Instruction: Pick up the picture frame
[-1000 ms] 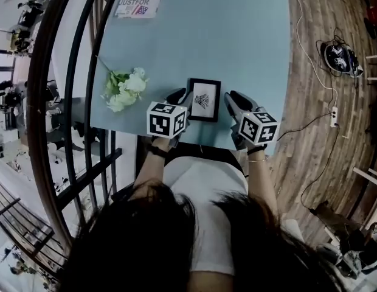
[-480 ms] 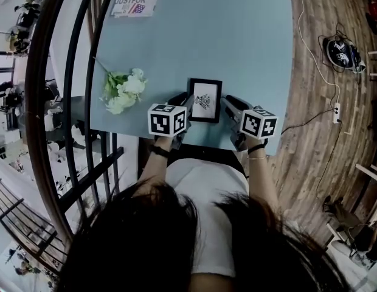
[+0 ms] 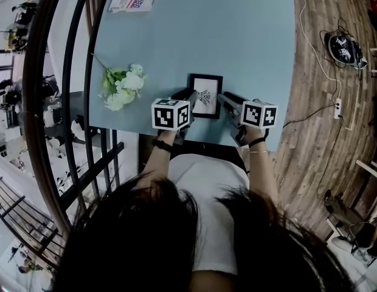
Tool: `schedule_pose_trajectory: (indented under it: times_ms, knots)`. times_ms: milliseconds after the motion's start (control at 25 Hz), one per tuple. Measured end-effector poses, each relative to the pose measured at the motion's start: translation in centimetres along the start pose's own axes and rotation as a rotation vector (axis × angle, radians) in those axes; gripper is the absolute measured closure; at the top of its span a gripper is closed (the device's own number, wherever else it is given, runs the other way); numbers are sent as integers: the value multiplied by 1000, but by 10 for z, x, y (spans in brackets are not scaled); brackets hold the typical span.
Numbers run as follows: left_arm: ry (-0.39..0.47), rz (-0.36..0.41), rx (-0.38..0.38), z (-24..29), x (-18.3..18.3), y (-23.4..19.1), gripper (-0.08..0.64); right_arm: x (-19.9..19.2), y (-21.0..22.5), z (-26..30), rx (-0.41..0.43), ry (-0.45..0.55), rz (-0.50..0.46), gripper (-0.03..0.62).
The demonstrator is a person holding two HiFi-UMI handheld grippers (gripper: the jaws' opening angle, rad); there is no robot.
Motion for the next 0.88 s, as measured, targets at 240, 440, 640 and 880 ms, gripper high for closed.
schedule_pose_trajectory:
  times_ms: [240,440,640,880]
  knots:
    - [-5,13,62,0,1,-2,434,-3,-2,5,65,-48,82,483]
    - [20,-21,49,-1,1,-7,420,-1,0,5,100,-48,123,483]
    - [15,-68,10,-1,2,-10,422,0,2,3,123,-48,154,483]
    - [6,-85,-1,-2,4,-12,422,1,0,12,220,-94,203,476]
Point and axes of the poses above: the fingertips, and each gripper's own axes: z forward along the fingers, y to its right, x out of its top, the point moved 6 cm from there along -z, backward along the fingers, and after that the axes turned 10 degrees about -z, right-handed, at the moved point
